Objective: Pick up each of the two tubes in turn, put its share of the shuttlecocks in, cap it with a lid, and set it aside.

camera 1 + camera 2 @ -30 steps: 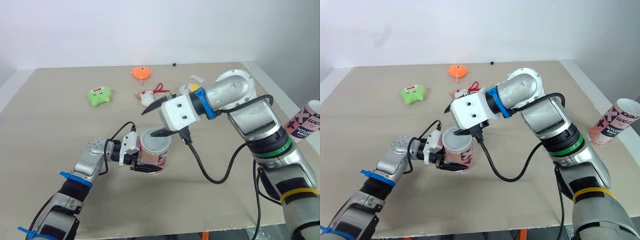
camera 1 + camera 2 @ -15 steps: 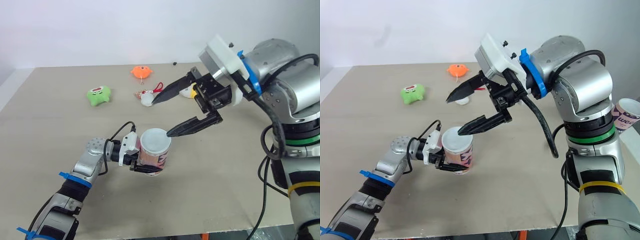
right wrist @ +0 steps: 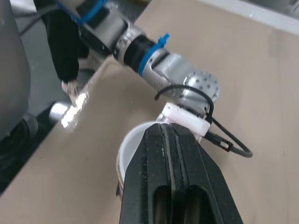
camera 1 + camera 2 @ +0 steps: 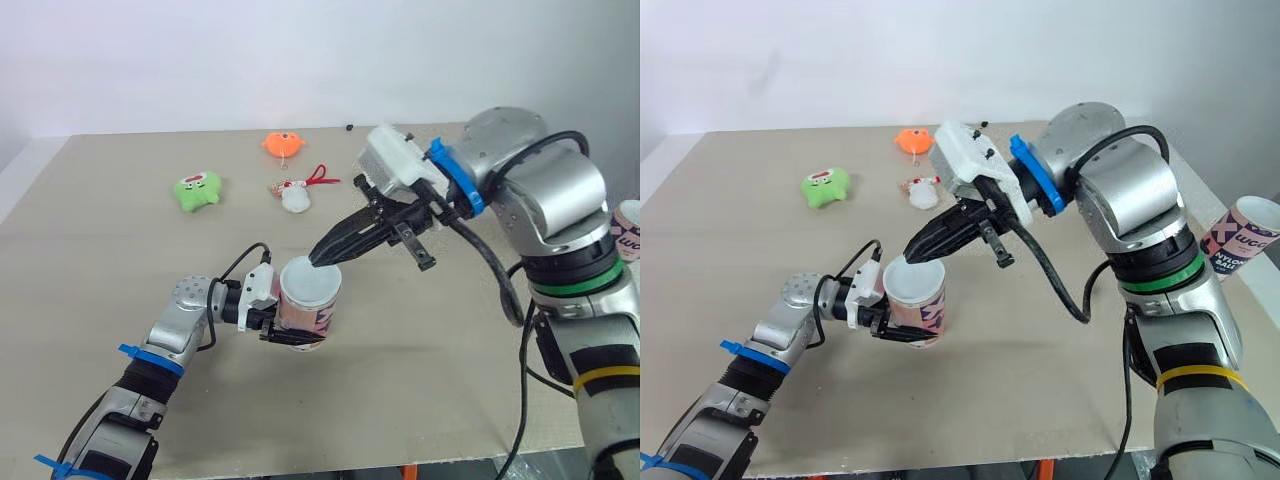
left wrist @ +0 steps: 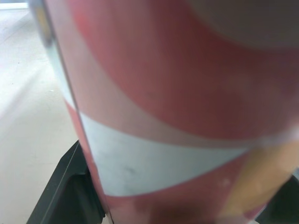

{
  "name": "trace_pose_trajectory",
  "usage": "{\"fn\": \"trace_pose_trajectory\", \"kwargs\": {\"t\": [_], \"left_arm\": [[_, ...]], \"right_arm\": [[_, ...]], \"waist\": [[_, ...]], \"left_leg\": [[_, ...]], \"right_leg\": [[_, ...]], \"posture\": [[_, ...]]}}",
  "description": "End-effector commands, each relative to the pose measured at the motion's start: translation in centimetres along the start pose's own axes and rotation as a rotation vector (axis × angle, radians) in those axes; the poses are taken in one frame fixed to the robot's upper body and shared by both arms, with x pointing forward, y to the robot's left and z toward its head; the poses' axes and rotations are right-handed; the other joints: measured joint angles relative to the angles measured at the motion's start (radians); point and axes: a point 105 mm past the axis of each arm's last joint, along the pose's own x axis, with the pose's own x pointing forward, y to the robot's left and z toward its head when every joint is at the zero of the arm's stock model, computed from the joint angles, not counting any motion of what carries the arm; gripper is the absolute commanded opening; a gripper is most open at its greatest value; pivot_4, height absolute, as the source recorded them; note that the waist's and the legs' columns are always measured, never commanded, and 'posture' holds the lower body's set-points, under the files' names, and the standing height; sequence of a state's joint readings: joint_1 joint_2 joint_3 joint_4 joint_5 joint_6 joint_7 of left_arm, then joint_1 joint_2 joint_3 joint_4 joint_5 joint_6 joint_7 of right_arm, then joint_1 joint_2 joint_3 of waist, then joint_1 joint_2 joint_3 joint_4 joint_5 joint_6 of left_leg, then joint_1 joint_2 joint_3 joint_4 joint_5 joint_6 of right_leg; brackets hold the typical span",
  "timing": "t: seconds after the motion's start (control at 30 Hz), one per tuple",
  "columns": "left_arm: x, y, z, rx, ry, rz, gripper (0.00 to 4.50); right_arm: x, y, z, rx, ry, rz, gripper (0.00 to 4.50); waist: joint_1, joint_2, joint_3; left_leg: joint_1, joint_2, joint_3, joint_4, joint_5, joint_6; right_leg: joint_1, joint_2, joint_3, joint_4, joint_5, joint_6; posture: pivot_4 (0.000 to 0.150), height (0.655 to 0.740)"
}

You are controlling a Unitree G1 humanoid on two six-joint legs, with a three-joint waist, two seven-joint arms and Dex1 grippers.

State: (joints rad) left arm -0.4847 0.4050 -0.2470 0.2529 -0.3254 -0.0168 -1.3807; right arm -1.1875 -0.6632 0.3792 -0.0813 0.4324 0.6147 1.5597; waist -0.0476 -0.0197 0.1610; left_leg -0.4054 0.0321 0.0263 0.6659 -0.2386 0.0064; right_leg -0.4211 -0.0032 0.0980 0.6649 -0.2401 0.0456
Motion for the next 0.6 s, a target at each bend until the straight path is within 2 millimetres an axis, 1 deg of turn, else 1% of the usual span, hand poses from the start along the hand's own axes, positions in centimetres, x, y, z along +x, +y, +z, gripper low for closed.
{"fn": "trace_pose_trajectory", "kwargs": {"t": [0.03, 0.23, 0.43, 0.5, 0.6], "left_arm": [[-0.4, -0.1, -2.2, -0.068, 0.07, 0.039, 3.05], [-0.2, 0.2, -2.2, -0.062, 0.06, 0.051, 3.05], [-0.1, 0.2, -2.3, -0.062, 0.054, 0.064, 3.05], [-0.2, 0.1, -2.4, -0.063, 0.053, 0.068, 3.05], [-0.2, 0.2, -2.4, -0.064, 0.053, 0.071, 3.05]], "right_arm": [[0.2, 0.0, 0.3, -0.073, 0.092, 0.057, 0.02], [0.8, 0.4, -0.3, -0.086, 0.169, 0.16, 0.02], [1.2, 0.8, -1.0, -0.112, 0.234, 0.246, 0.02], [1.9, 1.0, -1.6, -0.114, 0.266, 0.282, 0.02], [2.3, 1.1, -2.4, -0.116, 0.302, 0.314, 0.02]], "waist": [[0.0, 0.0, 0.0], [0.0, 0.0, 0.0], [0.0, 0.0, 0.0], [0.0, 0.0, 0.0], [0.001, 0.0, 0.0]], "left_leg": [[0.0, 0.0, 0.0, 0.0, 0.0, 0.0], [-0.001, 0.0, 0.0, 0.0, 0.0, 0.0], [-0.001, 0.0, 0.0, 0.001, 0.0, 0.0], [-0.001, 0.0, 0.001, 0.001, 0.0, 0.0], [-0.001, 0.0, 0.0, 0.002, 0.0, 0.0]], "right_leg": [[0.0, 0.0, 0.0, 0.0, 0.0, 0.0], [0.0, -0.001, 0.0, 0.0, 0.0, 0.0], [0.0, -0.003, 0.0, 0.0, -0.002, -0.003], [0.0, -0.003, 0.001, 0.0, -0.002, -0.003], [0.0, -0.003, 0.0, 0.0, -0.002, -0.003]], "posture": [[0.15, 0.74], [0.15, 0.74], [0.15, 0.74], [0.15, 0.74], [0.15, 0.74]]}}
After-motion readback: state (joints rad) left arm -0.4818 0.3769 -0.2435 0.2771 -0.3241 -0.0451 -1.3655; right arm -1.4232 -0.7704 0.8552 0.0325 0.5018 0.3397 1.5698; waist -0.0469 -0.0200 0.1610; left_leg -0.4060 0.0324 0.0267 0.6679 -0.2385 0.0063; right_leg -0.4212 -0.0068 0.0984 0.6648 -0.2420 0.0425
